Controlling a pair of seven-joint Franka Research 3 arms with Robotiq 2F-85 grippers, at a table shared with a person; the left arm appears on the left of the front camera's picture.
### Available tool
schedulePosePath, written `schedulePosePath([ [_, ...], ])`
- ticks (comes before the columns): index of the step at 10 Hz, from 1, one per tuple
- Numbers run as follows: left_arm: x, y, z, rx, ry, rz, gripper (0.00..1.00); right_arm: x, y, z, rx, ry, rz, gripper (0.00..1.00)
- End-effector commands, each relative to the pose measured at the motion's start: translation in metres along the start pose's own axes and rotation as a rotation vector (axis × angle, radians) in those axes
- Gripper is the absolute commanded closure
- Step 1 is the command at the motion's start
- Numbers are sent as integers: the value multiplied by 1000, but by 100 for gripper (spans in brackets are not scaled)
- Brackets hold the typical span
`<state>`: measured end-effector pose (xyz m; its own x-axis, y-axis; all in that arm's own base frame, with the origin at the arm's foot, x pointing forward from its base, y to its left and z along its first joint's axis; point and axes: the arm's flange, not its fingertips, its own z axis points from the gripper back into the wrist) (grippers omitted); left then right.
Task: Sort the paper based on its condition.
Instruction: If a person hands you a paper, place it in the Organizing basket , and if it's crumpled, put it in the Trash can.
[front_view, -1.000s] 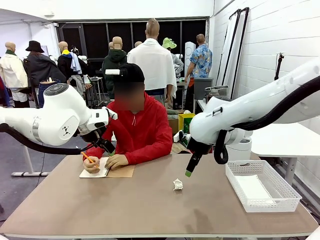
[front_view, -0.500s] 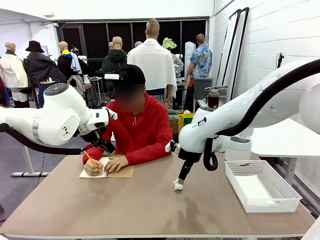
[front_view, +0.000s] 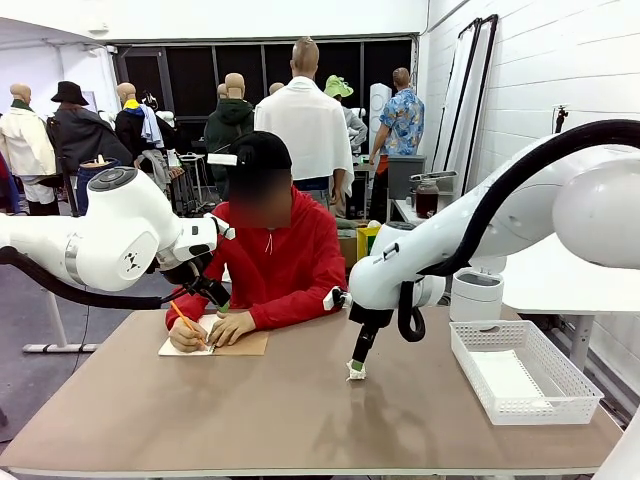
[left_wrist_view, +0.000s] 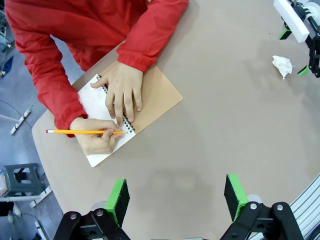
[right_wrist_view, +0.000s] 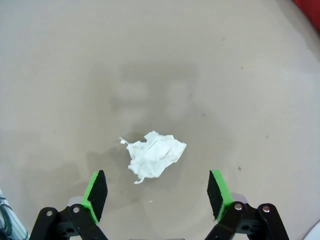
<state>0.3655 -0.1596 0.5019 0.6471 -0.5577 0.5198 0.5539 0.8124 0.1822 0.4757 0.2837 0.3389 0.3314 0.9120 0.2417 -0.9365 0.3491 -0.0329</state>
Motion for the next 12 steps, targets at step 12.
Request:
schedulePosePath([
  [12,-1,1,-1,-2,-4,-6,0,18,-14,-44,98,91,-26,23],
])
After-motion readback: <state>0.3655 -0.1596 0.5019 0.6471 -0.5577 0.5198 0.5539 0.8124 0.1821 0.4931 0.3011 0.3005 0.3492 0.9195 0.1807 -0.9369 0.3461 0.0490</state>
